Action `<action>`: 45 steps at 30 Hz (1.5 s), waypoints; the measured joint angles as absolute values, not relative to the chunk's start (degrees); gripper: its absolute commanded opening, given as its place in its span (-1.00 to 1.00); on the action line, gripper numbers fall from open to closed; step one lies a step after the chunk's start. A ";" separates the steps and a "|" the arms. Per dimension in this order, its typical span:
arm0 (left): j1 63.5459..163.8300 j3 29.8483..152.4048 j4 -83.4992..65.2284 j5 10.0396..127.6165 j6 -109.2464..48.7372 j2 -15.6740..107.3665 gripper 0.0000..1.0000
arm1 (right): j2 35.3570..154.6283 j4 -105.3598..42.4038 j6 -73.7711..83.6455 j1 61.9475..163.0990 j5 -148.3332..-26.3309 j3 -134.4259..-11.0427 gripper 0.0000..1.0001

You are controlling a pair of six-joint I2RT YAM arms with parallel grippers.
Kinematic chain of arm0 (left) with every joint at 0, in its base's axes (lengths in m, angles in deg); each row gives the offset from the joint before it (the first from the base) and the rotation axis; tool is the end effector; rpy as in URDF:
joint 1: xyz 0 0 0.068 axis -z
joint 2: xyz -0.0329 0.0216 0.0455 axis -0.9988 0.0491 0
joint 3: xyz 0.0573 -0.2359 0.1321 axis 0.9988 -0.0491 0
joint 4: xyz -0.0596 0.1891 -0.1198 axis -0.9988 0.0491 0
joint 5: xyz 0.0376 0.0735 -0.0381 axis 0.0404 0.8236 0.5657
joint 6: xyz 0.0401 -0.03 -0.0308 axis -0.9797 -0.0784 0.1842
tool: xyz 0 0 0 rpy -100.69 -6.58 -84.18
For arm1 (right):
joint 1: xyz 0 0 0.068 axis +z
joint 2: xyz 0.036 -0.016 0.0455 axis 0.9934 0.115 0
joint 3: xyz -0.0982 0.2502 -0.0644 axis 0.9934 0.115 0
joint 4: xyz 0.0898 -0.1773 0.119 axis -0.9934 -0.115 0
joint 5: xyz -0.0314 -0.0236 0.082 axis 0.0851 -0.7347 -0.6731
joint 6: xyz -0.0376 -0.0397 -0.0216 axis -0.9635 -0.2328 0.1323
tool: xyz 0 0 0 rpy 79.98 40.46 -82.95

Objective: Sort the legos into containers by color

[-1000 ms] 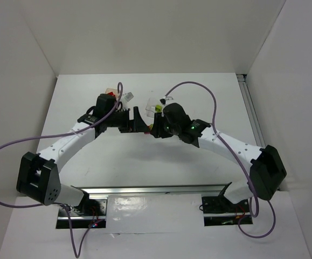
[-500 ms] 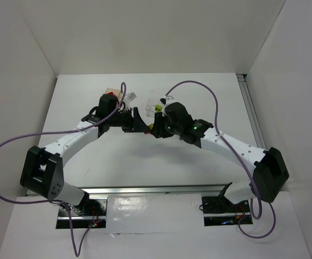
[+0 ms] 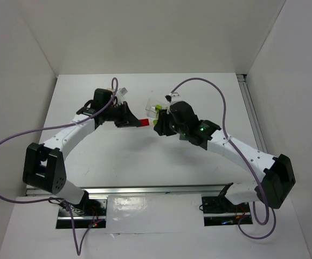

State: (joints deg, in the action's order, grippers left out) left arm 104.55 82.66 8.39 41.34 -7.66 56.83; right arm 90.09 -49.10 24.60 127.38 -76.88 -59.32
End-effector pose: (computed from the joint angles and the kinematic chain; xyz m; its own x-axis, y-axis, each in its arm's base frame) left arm 0.2867 -0.1157 0.2868 -0.8698 -0.2058 -0.4484 0.2324 0.6308 -0.7403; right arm 0.1998 0.1901 0.3182 -0.6389 0.0022 -0.7693 -0.4234 0.8339 0.3541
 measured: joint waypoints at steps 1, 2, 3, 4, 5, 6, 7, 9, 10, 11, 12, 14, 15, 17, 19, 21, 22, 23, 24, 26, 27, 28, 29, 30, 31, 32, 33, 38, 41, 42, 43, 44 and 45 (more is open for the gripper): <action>103.26 83.12 9.96 42.65 -7.70 56.96 -1.00 | 89.64 -49.28 24.58 127.38 -76.34 -59.32 -0.29; 101.95 83.49 11.47 44.56 -7.62 57.00 -1.00 | 89.22 -49.47 24.58 127.38 -75.48 -59.32 -0.29; 100.62 83.93 13.20 46.30 -7.55 57.07 -1.00 | 88.83 -49.67 24.58 127.38 -74.63 -59.34 -0.29; 98.94 84.63 15.40 48.93 -7.31 57.09 -1.00 | 88.48 -49.95 24.58 127.38 -73.67 -59.34 -0.29; 97.54 85.44 17.50 52.27 -7.07 57.11 -1.00 | 88.24 -50.24 24.58 127.38 -72.84 -59.34 -0.29; 96.42 86.24 19.14 55.94 -7.01 57.14 -1.00 | 87.97 -50.59 24.58 127.38 -72.05 -59.34 -0.29; 95.46 87.21 20.56 59.42 -6.94 57.20 -1.00 | 87.84 -50.96 24.56 127.38 -71.27 -59.34 -0.29; 94.41 89.57 22.90 65.69 -6.92 57.64 -1.00 | 87.76 -51.48 24.56 127.38 -70.28 -59.34 -0.29; 94.00 90.81 23.62 67.83 -6.92 58.27 -1.00 | 87.76 -51.72 24.58 127.38 -69.93 -59.34 -0.29; 93.43 92.52 24.08 69.87 -6.92 59.34 -1.00 | 87.78 -51.96 24.58 127.38 -69.65 -59.34 -0.29; 93.06 94.11 24.39 71.37 -6.90 60.70 -1.00 | 87.78 -52.12 24.60 127.38 -69.49 -59.34 -0.29; 92.25 97.48 24.91 73.95 -6.90 64.24 -1.00 | 87.91 -52.36 24.60 127.38 -69.15 -59.34 -0.29; 91.99 99.05 25.02 75.20 -6.87 66.25 -1.00 | 88.04 -52.40 24.60 127.38 -69.01 -59.34 -0.29; 91.46 101.72 25.68 77.47 -6.68 70.07 -1.00 | 88.63 -52.49 24.60 127.38 -68.88 -59.34 -0.29; 91.11 103.69 26.38 79.72 -5.89 73.44 -0.64 | 89.44 -52.53 24.60 127.38 -68.80 -59.34 -0.29; 90.74 105.19 27.08 81.12 -5.61 76.19 -0.19 | 90.25 -52.55 24.60 127.38 -68.69 -59.34 -0.29; 90.59 105.92 27.23 81.62 -5.54 77.35 0.21 | 90.58 -52.53 24.60 127.34 -68.69 -59.34 -0.29; 90.43 106.83 27.58 82.08 -5.56 78.51 0.89 | 90.86 -52.51 24.60 127.21 -68.69 -59.34 -0.29; 90.32 107.82 28.04 82.32 -5.85 79.47 1.00 | 91.14 -52.49 24.60 127.14 -68.69 -59.34 -0.29; 90.15 109.46 28.37 82.39 -5.58 80.92 1.00 | 91.80 -52.38 24.60 127.12 -68.75 -59.34 -0.29; 90.08 109.72 28.37 82.41 -5.56 81.05 1.00 | 92.17 -52.31 24.60 127.12 -68.77 -59.34 -0.29; 90.06 109.74 28.61 82.46 -5.56 81.03 1.00 | 92.67 -52.27 24.60 127.12 -68.82 -59.36 -0.29; 90.11 109.83 28.82 82.67 -5.56 80.74 1.00 | 93.26 -52.16 24.60 127.12 -68.75 -59.38 -0.29; 90.22 109.83 28.80 82.85 -5.61 80.37 1.00 | 94.03 -51.92 24.60 127.06 -68.75 -59.45 -0.29; 90.41 109.83 28.87 82.96 -5.65 79.95 1.00 | 94.97 -51.85 24.60 126.95 -68.73 -59.77 -0.29; 90.57 109.83 28.89 83.11 -5.65 79.41 1.00 | 96.04 -51.66 24.62 126.79 -68.71 -60.15 -0.29; 90.76 109.89 29.02 83.26 -5.65 78.62 1.00 | 97.37 -51.66 24.62 126.57 -68.38 -60.91 -0.29; 91.53 110.46 30.46 83.88 -5.69 71.89 0.93 | 106.07 -51.81 24.60 123.97 -65.21 -68.08 -0.29; 91.88 109.48 30.29 84.18 -5.69 64.37 0.93 | 113.92 -51.75 24.65 119.69 -64.18 -75.99 -0.29; 91.92 108.58 30.16 84.29 -5.69 61.53 0.93 | 116.48 -51.79 24.67 118.36 -63.83 -78.55 -0.27; 91.99 107.55 30.22 84.33 -5.69 58.40 0.93 | 119.25 -51.75 24.62 117.20 -63.81 -81.06 -0.27; 92.01 106.75 30.31 84.33 -5.69 55.91 0.93 | 121.72 -51.90 24.54 116.06 -63.53 -83.56 -0.25; 92.01 106.18 30.33 84.33 -5.69 53.79 0.93 | 124.10 -51.92 24.38 115.10 -63.55 -85.72 -0.25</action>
